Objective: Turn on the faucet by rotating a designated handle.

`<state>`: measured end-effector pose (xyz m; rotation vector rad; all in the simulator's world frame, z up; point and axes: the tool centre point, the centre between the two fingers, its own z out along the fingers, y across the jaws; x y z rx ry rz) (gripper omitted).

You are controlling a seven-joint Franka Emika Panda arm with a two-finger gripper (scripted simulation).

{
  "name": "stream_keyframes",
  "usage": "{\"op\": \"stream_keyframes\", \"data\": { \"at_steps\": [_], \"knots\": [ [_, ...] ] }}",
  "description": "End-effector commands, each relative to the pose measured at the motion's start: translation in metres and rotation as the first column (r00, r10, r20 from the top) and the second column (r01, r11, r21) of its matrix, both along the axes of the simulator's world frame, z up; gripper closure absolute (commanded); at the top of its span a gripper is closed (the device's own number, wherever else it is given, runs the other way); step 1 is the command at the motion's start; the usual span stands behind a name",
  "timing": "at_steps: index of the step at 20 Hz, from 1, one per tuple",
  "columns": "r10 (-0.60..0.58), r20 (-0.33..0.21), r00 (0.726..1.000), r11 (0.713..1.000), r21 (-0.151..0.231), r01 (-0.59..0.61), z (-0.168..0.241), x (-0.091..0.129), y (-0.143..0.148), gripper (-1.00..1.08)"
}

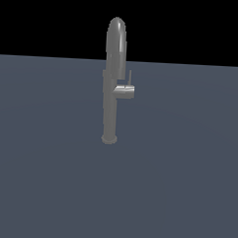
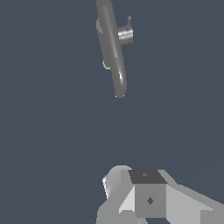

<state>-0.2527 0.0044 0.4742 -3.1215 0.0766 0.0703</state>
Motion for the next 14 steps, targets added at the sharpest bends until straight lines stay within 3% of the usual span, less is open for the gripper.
{"op": "stream_keyframes", "data": {
  "at_steps": [1, 7, 14],
  "knots": [
    [0.0, 0.0, 1.0, 1.0, 0.0, 0.0, 0.0, 0.0, 0.0, 1.08],
    [-0.011, -0.013, 1.0, 1.0, 0.011, 0.012, 0.0, 0.004, 0.001, 1.08],
    [-0.053, -0.064, 0.997, 0.997, 0.052, 0.056, -0.001, 0.021, 0.004, 1.08]
  ]
}}
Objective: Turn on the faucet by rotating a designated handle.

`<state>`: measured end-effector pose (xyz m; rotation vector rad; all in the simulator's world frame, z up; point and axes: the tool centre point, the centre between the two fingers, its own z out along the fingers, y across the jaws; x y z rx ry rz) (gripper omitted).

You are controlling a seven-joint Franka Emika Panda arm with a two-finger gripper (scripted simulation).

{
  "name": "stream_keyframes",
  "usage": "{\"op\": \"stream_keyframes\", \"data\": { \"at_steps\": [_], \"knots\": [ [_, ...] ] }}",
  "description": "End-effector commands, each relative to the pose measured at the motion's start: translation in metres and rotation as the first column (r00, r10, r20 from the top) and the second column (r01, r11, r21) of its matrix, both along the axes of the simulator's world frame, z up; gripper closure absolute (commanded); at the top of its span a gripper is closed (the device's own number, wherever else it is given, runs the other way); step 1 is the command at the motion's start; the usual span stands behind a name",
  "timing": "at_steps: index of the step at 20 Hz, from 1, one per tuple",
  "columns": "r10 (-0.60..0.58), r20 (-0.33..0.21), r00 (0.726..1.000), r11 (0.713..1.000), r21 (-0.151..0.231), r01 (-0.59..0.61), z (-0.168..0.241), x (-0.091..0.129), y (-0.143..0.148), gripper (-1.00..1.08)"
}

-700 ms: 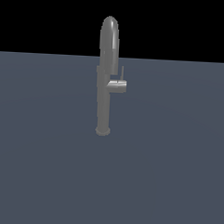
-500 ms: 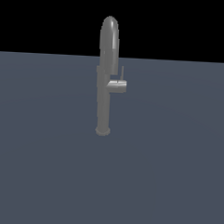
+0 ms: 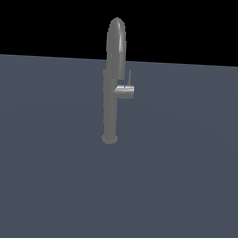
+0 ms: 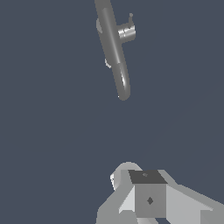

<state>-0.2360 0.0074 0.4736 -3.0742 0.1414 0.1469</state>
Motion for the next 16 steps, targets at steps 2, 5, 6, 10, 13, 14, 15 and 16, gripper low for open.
{"op": "stream_keyframes", "data": {
  "at_steps": [2, 5, 6, 10, 13, 14, 15, 16],
  "knots": [
    [-0.029, -0.035, 0.999, 0.999, 0.029, 0.03, -0.001, 0.011, 0.002, 1.08],
    [-0.061, -0.075, 0.995, 0.996, 0.059, 0.065, -0.002, 0.024, 0.003, 1.08],
    [-0.072, -0.09, 0.993, 0.994, 0.071, 0.079, -0.003, 0.029, 0.004, 1.08],
    [-0.119, -0.157, 0.98, 0.983, 0.117, 0.138, -0.007, 0.05, 0.005, 1.08],
    [-0.152, -0.21, 0.966, 0.971, 0.149, 0.186, -0.01, 0.066, 0.005, 1.08],
    [-0.163, -0.228, 0.96, 0.966, 0.16, 0.202, -0.011, 0.071, 0.005, 1.08],
    [-0.173, -0.246, 0.954, 0.961, 0.17, 0.218, -0.013, 0.077, 0.005, 1.08],
    [-0.183, -0.264, 0.947, 0.955, 0.18, 0.235, -0.014, 0.082, 0.005, 1.08]
  ]
}}
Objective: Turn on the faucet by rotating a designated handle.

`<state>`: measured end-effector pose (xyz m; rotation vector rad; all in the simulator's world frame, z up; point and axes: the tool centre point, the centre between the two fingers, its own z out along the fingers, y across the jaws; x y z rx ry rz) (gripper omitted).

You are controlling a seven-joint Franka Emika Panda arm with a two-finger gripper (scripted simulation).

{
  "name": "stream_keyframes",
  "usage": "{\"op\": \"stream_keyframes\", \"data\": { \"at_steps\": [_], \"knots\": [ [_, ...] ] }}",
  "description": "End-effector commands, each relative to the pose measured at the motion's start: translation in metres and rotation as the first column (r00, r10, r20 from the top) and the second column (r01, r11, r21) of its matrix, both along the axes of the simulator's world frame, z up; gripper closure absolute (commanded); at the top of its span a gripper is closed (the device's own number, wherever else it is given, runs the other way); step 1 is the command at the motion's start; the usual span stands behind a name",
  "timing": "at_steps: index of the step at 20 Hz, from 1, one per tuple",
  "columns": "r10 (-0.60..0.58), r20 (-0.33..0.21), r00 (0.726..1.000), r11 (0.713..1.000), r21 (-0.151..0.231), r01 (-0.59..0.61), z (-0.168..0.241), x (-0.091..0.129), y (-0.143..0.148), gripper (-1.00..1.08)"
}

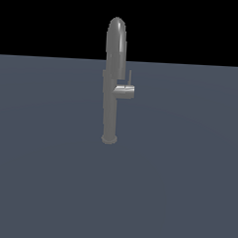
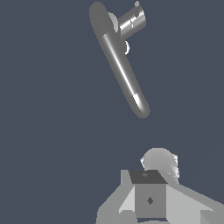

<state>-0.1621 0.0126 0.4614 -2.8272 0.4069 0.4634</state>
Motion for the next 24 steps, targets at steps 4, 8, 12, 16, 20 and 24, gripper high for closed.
{"op": "stream_keyframes", "data": {
  "at_steps": [4, 8, 12, 16, 20, 24],
  "knots": [
    [-0.076, -0.095, 0.993, 0.994, 0.076, 0.083, -0.009, 0.03, -0.001, 1.08],
    [-0.127, -0.169, 0.977, 0.981, 0.127, 0.149, -0.018, 0.051, -0.003, 1.08],
    [-0.173, -0.247, 0.954, 0.96, 0.174, 0.219, -0.029, 0.073, -0.006, 1.08],
    [-0.214, -0.327, 0.92, 0.932, 0.216, 0.293, -0.042, 0.093, -0.009, 1.08],
    [-0.248, -0.411, 0.877, 0.894, 0.252, 0.371, -0.056, 0.114, -0.013, 1.08],
    [-0.275, -0.498, 0.823, 0.847, 0.28, 0.452, -0.074, 0.134, -0.018, 1.08]
  ]
}}
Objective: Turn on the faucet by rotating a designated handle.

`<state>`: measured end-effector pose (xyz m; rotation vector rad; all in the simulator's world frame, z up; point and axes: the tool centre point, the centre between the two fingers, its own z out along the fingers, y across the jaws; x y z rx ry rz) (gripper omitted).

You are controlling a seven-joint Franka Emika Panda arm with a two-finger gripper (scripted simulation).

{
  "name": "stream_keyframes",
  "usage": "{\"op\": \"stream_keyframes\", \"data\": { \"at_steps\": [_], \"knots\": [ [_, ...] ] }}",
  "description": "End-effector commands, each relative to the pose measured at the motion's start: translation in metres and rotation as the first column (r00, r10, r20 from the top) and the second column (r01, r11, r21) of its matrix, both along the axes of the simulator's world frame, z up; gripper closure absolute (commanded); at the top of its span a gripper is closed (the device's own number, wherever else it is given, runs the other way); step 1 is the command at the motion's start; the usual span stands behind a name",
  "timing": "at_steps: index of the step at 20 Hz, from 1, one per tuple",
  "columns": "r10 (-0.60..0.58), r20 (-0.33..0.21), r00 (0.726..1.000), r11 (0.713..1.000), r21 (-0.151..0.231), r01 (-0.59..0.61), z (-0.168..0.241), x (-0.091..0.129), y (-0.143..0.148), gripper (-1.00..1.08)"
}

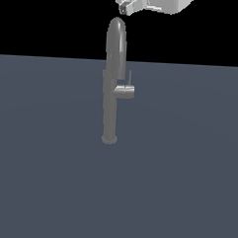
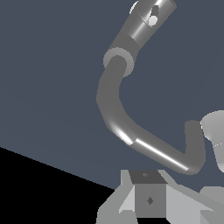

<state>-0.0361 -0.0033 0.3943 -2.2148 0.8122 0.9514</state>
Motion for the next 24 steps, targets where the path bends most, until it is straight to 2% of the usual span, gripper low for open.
{"op": "stream_keyframes", "data": {
  "at_steps": [1, 7, 13, 19, 24],
  "knots": [
    [-0.043, -0.053, 0.998, 0.998, 0.045, 0.046, -0.012, 0.012, -0.003, 1.08],
    [-0.143, -0.195, 0.97, 0.974, 0.147, 0.173, -0.045, 0.04, -0.011, 1.08],
    [-0.223, -0.346, 0.911, 0.922, 0.228, 0.312, -0.084, 0.063, -0.017, 1.08],
    [-0.269, -0.466, 0.843, 0.863, 0.272, 0.426, -0.117, 0.076, -0.019, 1.08],
    [-0.287, -0.53, 0.798, 0.824, 0.288, 0.488, -0.136, 0.082, -0.019, 1.08]
  ]
}}
